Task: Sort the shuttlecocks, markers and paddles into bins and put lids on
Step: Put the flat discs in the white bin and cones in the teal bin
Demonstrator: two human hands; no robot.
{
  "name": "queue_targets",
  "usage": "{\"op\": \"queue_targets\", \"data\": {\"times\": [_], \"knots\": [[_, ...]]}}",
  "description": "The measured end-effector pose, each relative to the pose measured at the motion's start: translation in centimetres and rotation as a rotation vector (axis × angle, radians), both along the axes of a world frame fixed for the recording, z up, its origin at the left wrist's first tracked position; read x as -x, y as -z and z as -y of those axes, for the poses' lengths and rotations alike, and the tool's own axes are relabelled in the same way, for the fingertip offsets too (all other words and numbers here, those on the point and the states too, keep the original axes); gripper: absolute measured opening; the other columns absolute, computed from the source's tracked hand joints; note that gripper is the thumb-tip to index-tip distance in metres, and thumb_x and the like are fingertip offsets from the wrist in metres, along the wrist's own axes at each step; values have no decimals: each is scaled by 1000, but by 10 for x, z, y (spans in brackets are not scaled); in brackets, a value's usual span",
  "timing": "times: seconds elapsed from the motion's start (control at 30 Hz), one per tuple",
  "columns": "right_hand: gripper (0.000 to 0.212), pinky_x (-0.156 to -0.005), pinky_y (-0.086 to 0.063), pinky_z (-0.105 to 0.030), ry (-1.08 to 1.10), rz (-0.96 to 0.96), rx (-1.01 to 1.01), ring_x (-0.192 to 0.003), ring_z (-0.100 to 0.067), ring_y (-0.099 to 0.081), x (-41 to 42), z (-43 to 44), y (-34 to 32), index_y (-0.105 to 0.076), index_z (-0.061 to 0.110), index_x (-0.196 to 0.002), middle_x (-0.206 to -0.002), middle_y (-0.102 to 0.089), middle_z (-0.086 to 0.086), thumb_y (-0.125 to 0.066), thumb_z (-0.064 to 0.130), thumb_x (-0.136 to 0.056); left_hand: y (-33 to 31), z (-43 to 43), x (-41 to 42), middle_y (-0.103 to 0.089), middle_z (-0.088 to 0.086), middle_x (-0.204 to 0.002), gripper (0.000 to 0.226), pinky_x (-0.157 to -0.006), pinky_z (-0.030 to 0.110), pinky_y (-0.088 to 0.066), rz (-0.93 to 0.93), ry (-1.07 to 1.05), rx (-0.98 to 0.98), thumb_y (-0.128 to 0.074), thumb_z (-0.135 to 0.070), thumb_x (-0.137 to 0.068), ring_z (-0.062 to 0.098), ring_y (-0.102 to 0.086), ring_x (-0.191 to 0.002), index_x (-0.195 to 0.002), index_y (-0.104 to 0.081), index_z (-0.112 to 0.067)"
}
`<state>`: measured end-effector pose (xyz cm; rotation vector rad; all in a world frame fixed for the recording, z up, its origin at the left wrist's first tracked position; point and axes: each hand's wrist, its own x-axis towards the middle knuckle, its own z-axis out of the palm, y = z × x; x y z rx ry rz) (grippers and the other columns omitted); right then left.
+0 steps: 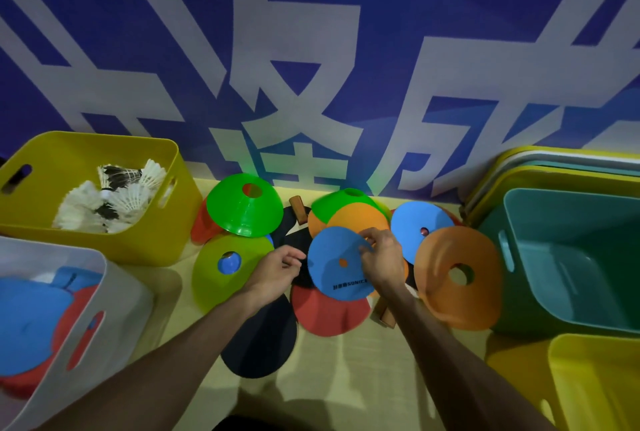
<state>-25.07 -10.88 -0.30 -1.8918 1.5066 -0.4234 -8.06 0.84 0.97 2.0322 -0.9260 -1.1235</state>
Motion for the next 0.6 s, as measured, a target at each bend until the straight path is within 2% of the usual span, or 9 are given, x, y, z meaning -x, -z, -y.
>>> {"op": "queue_targets", "data": {"times": [0.1, 0.2, 0.33, 0.4, 0.47, 0.53, 0.6], "knots": [[27, -69, -45, -32, 105, 49, 19, -94, -18, -53, 7, 2, -7, -61, 17, -110, -113, -55, -5, -51, 6, -88, 9, -9, 2, -63, 3, -96, 27, -78, 24, -46, -3, 18, -48, -50, 0, -85, 19, -61, -90, -96, -61, -22], [21, -79, -52, -41, 217, 166, 24, -95, -22, -58, 16, 5, -16, -57, 16, -109, -107, -58, -4, -52, 9, -90, 19, -12, 8, -63, 2, -91, 33, -79, 28, -46, -9, 13, -69, -52, 4, -82, 18, -59, -85, -85, -60, -29], [18, -74, -52, -37, 314, 260, 16, -88, -19, -57, 27, 12, -19, -50, 15, -113, -98, -55, 0, -48, 15, -95, 24, -7, 16, -62, 1, -91, 30, -69, 22, -44, -22, 28, -78, -50, 2, -83, 14, -58, -78, -88, -60, -26], [19, -71, -53, -37, 366, 259, 22, -85, -18, -56, 30, 18, -18, -49, 16, -116, -98, -54, 0, -47, 17, -97, 22, 0, 17, -62, 0, -91, 29, -71, 22, -45, -19, 39, -85, -47, 1, -84, 16, -60, -83, -92, -60, -24], [21, -73, -56, -40, 443, 289, 12, -85, -16, -56, 31, 25, -17, -50, 15, -118, -94, -53, 3, -48, 18, -97, 20, 9, 14, -62, -1, -91, 30, -78, 29, -49, -2, 49, -94, -46, 0, -83, 18, -61, -86, -91, -60, -26], [23, -74, -54, -38, 518, 329, -5, -87, -17, -57, 32, 32, -17, -51, 12, -119, -91, -53, 3, -49, 17, -97, 18, 20, 11, -62, -1, -91, 31, -82, 33, -50, 16, 63, -105, -46, -2, -83, 19, -63, -87, -88, -60, -29], [25, -74, -50, -35, 588, 354, -14, -90, -18, -56, 33, 38, -18, -52, 11, -120, -98, -57, -3, -50, 16, -96, 15, 32, 8, -62, -3, -90, 30, -81, 32, -49, 32, 78, -113, -46, -4, -84, 20, -63, -89, -86, -59, -31]]}}
